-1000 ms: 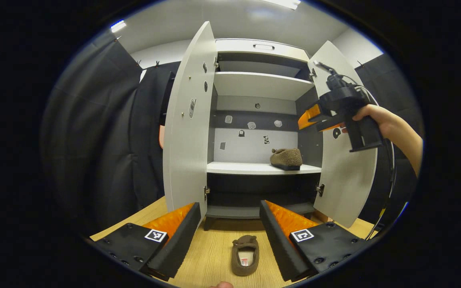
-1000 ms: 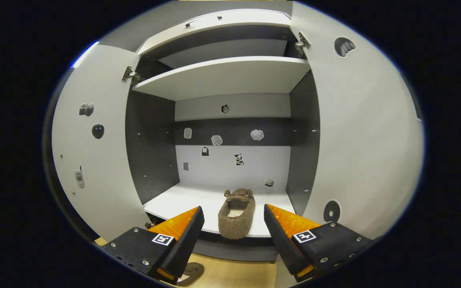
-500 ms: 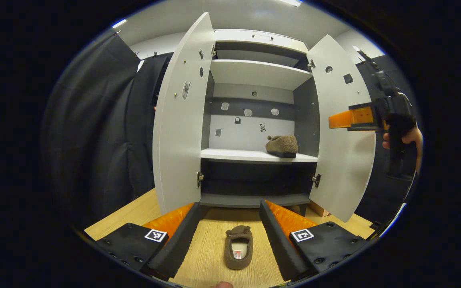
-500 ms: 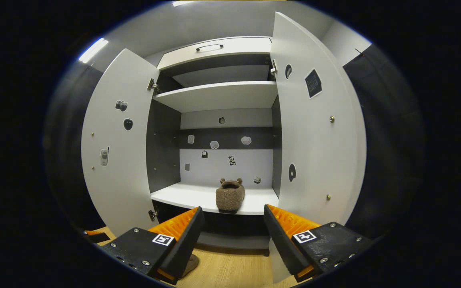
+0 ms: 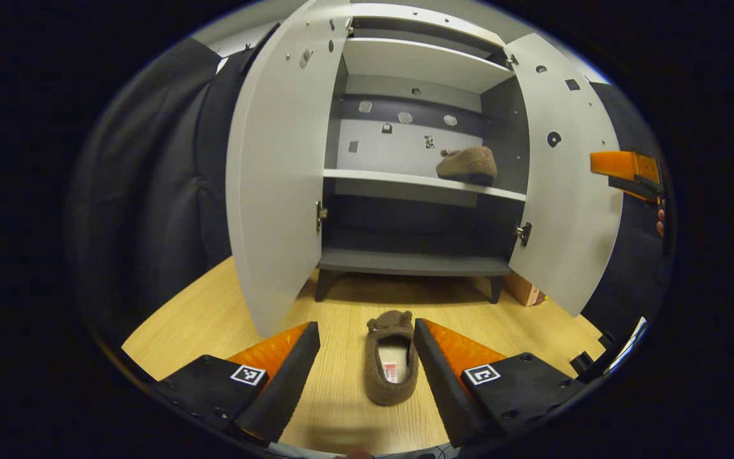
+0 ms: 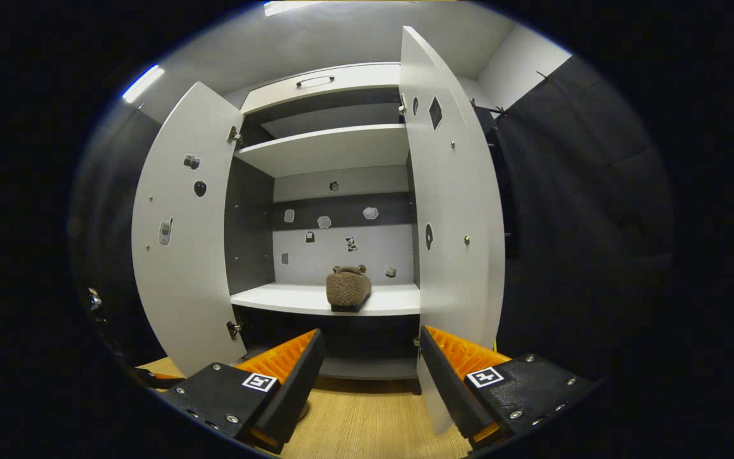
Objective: Grab one shoe with the right hand and put it into the shoe cabinet, grab the other shoe with the left hand and put it into the shoe cabinet; then close the right door with the right hand and the left door with the left hand.
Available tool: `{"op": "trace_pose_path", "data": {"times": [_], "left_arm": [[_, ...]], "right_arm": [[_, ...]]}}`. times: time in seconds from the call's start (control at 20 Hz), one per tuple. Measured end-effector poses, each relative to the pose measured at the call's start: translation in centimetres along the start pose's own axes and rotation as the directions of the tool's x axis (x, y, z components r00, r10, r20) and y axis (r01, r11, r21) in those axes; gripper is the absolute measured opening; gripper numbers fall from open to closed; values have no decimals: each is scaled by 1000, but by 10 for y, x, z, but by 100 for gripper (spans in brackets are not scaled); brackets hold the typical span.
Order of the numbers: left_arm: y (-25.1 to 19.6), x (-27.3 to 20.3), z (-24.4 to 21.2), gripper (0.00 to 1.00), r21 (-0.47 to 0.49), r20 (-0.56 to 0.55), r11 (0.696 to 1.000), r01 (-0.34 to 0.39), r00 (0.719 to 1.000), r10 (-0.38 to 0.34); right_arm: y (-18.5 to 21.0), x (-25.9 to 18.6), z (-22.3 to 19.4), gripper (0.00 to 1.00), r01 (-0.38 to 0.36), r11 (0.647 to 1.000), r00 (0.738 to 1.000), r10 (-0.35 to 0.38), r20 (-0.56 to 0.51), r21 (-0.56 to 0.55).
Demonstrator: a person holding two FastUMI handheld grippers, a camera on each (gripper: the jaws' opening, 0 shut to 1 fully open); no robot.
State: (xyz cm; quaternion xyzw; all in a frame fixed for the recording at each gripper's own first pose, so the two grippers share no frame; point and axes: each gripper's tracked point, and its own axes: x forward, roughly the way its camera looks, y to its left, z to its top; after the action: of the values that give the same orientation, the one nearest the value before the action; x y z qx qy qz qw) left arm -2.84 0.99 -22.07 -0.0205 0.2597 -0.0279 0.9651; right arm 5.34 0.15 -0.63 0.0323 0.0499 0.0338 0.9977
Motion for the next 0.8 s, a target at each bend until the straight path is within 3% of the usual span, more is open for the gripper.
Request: {"op": "trace_pose_path", "data": {"times": [0.15, 0.45, 0.55, 0.8], "left_arm": [[4, 47, -40, 98, -9, -125, 998, 54, 991, -55], [26, 123, -104, 98, -51, -372, 996, 72, 924, -86], [27, 142, -99, 98, -78, -381, 994, 82, 918, -106], [21, 184, -82, 98, -11, -302, 995, 102, 948, -101]], "right_arm": [[3, -7, -7, 92, -19, 1000, 1000, 19, -2, 0], [-2, -19, -25, 92, 7, 1000, 999, -8, -52, -19], [-6, -22, -28, 92, 24, 999, 998, -26, -64, -30], [-12, -24, -30, 92, 46, 998, 995, -49, -82, -43]]}}
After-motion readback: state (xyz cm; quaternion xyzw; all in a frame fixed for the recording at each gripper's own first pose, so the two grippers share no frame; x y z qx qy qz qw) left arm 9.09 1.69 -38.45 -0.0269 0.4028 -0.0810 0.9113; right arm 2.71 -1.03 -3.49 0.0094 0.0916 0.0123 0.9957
